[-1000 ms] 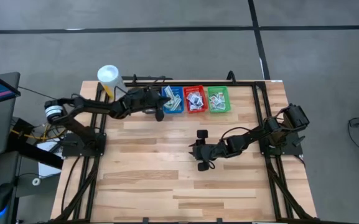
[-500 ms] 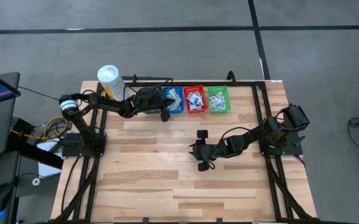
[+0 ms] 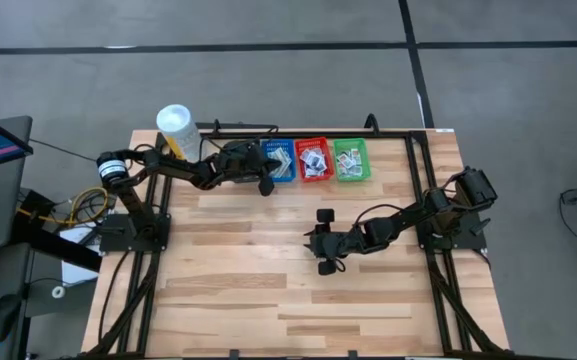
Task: Pick & Place First Aid Supplies
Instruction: Put the green pad into the blue bin, then return to Home Position
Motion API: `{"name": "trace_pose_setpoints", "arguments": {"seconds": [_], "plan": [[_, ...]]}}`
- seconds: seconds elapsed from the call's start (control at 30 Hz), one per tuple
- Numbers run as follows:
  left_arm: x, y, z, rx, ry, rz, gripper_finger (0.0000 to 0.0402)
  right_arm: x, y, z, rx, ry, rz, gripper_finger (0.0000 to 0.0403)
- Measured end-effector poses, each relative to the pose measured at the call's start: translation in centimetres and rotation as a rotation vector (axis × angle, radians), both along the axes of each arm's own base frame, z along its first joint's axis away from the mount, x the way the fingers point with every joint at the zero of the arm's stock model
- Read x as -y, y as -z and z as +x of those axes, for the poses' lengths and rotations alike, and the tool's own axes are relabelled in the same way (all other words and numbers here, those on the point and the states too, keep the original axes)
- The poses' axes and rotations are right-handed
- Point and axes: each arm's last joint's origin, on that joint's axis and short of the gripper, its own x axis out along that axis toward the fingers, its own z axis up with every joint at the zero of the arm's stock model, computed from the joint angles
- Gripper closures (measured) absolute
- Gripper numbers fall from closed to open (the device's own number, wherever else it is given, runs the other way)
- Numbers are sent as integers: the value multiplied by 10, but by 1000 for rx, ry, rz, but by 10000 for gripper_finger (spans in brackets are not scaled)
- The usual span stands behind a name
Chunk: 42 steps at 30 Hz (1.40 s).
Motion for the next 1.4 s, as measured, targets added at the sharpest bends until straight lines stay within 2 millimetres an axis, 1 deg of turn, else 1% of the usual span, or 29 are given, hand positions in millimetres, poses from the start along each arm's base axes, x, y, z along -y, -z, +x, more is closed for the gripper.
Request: {"name": "trace_pose_setpoints", "arguments": {"seconds": [0.4, 0.57, 0.73, 0.87, 1.1, 1.23, 1.4], "plan": [[0, 1, 0, -2, -4, -11, 313, 0, 0, 0, 0, 0, 0, 272], [1, 1, 0, 11, -13, -46, 306, 0, 0, 0, 2, 6, 7, 272], [11, 6, -1, -1, 3, -78, 308, 0, 0, 0, 5, 15, 18, 272], [26, 11, -5, -18, 37, -94, 309, 0, 0, 0, 6, 17, 20, 272], [64, 12, -23, -13, 112, -162, 309, 0, 0, 0, 9, 19, 19, 272], [91, 8, -42, 3, 189, -176, 309, 0, 0, 0, 8, 19, 19, 272], [120, 3, -76, 44, 293, -165, 309, 0, 0, 0, 0, 0, -5, 272]]}}
